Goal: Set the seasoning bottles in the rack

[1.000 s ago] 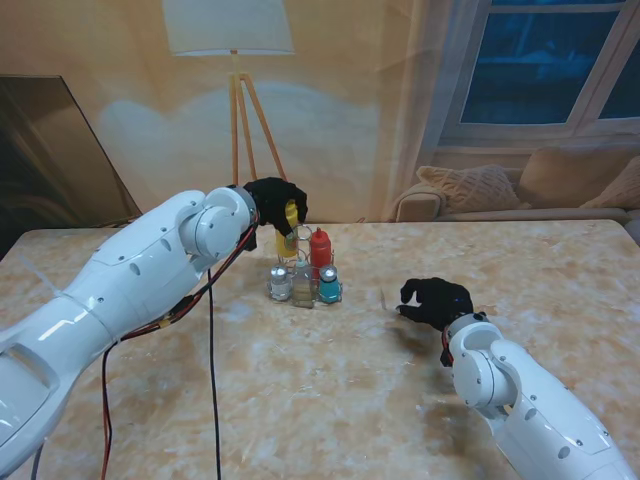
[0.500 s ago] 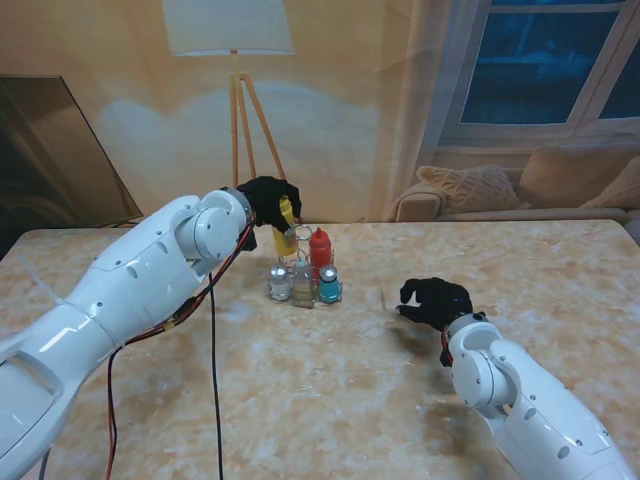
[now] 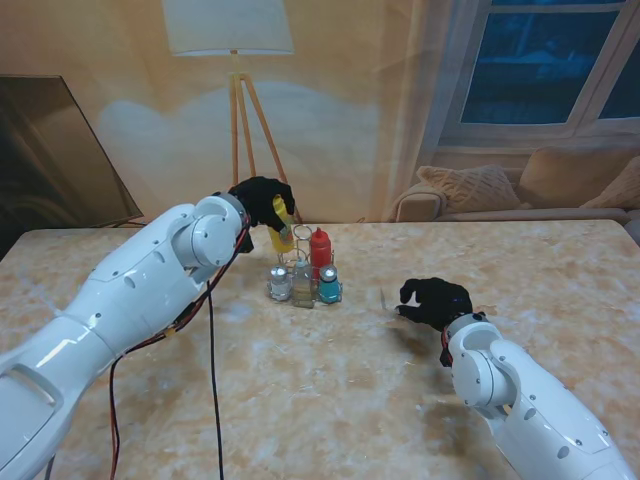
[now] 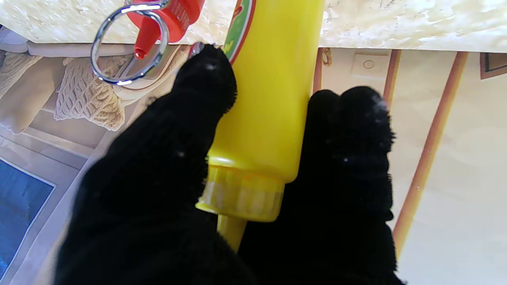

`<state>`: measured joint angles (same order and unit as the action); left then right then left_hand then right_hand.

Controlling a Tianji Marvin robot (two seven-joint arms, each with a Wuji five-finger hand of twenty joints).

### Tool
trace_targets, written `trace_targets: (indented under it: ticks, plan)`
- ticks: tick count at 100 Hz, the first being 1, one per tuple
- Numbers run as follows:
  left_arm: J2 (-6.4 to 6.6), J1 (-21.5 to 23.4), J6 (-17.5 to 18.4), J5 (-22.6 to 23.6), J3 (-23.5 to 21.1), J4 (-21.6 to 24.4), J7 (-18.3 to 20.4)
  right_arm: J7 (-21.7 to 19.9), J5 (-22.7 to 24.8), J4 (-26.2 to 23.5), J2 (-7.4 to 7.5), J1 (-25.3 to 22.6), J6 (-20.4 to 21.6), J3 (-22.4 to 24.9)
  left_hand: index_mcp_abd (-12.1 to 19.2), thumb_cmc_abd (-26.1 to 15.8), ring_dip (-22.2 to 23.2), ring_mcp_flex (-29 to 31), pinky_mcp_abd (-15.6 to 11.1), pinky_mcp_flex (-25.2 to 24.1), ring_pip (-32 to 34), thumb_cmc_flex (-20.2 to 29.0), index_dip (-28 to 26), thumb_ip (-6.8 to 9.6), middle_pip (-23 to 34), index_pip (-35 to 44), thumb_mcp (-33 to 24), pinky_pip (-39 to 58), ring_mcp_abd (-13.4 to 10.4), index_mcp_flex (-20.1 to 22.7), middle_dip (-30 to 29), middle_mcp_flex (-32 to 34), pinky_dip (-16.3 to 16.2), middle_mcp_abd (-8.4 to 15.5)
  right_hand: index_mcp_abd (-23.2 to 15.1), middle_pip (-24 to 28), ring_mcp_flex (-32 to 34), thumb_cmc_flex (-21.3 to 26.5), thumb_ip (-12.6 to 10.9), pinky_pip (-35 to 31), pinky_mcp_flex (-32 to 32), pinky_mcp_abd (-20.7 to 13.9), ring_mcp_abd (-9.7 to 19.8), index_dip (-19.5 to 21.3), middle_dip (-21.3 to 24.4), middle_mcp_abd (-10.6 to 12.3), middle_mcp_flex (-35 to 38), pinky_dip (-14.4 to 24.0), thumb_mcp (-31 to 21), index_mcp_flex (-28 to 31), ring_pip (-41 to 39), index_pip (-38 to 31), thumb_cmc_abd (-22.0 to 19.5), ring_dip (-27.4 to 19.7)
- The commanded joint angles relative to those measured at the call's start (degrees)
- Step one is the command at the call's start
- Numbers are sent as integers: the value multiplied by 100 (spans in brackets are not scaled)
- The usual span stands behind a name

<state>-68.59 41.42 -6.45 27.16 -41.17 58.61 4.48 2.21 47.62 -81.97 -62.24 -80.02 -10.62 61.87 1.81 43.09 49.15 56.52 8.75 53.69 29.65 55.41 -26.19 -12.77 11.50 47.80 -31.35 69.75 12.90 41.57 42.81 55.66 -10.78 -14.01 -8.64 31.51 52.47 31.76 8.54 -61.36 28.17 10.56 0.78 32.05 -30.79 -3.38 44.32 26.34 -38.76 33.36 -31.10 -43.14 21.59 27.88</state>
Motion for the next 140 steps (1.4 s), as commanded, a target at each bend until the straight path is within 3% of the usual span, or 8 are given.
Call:
trace_targets:
  ticks: [1,31,63,97,140]
  plan:
    - [22,104,-30,-11,54,-64,157,-72,1,-1,-26,-34,19,-19,-327,-522,-58,424,-1446,-43,205,853,-267,205,512,783,-938,120,94,312,146,346,9,420,-103,69,110,86,167,-106,22,5,64,-38,18,29,101,-12,-141,2,-78,-105,152,121]
    - [-49,169,-172,-59,-42,-81,-94,-74,-3,-7,-27,-35,7,-19,-369,-539,-77,415,-1436,-40,213,880,-293,217,517,778,-930,118,129,303,159,338,8,382,-97,73,105,92,167,-113,29,0,68,-39,18,26,97,-14,-134,5,-76,-112,148,119]
    - [27,161,-130,157,-110,173,-55,-70,7,-12,-25,-41,15,-12,-342,-542,-67,398,-1436,-39,234,878,-298,225,521,778,-921,119,119,305,164,331,9,411,-100,73,107,86,167,-115,28,-2,63,-42,19,33,101,-15,-147,-2,-78,-105,153,119]
    - [120,47,-81,308,-75,448,252,-60,4,-9,-27,-39,22,-10,-309,-546,-60,379,-1435,-40,240,877,-291,227,527,782,-909,118,98,314,168,329,8,457,-105,70,111,85,168,-114,16,-2,67,-40,21,29,101,-14,-142,2,-82,-109,152,121]
    - [-10,-126,-114,63,196,322,239,-49,20,-44,-27,-77,18,35,-306,-545,-55,366,-1421,-70,215,867,-264,227,532,795,-913,106,99,305,167,322,-7,474,-102,74,107,90,169,-116,23,-2,59,-46,19,22,105,-13,-142,1,-83,-115,153,122]
